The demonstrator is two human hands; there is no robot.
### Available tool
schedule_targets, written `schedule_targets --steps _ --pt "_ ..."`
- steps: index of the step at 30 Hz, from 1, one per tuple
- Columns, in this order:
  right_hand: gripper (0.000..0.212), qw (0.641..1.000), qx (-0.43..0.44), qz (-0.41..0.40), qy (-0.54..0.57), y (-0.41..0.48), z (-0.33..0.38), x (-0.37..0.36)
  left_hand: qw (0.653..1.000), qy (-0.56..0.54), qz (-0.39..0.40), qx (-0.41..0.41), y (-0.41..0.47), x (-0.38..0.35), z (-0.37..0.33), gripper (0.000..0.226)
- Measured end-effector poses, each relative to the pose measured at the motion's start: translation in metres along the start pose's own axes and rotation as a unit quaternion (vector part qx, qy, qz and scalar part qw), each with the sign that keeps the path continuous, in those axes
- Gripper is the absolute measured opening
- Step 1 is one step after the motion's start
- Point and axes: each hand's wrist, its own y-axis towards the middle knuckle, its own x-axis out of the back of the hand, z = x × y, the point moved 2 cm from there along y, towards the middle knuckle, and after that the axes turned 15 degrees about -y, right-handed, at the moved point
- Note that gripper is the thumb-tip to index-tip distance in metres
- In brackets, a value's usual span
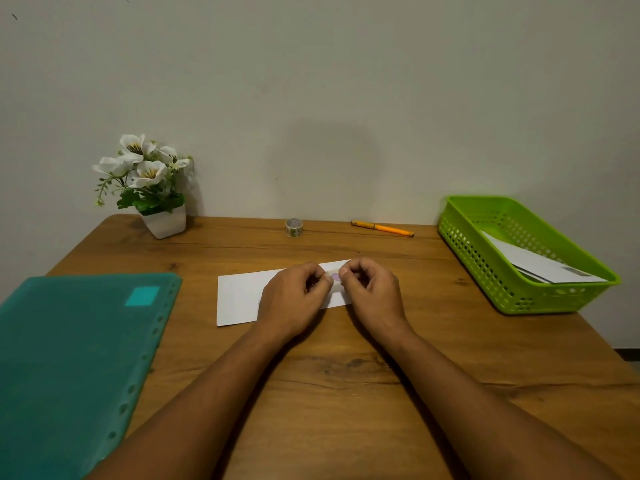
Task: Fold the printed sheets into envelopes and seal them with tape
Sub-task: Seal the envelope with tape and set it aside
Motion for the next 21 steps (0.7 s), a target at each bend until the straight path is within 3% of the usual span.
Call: schedule_targets --steps 9,14,18,21 --pt "0.008 0.999 -0.029 -0.004 0.02 0.001 -0.004 -0.001 1.0 0.004 -0.002 0.011 0.0 -0.001 0.002 0.015" --pt "0.009 0.989 -0.095 -0.107 0.027 0.004 -0.009 0.003 0.999 -0.007 -0.031 -0.032 -0.001 0.0 -0.001 0.012" --pt "0.01 0.985 -0.122 -0.12 0.033 0.006 -0.011 0.003 0.994 0.062 -0.037 -0.08 0.006 -0.002 -0.005 0.011" --pt "0.011 0.982 -0.131 -0.129 0.032 0.007 -0.012 0.004 0.988 0.136 0.011 -0.076 0.023 -0.007 -0.004 0.026"
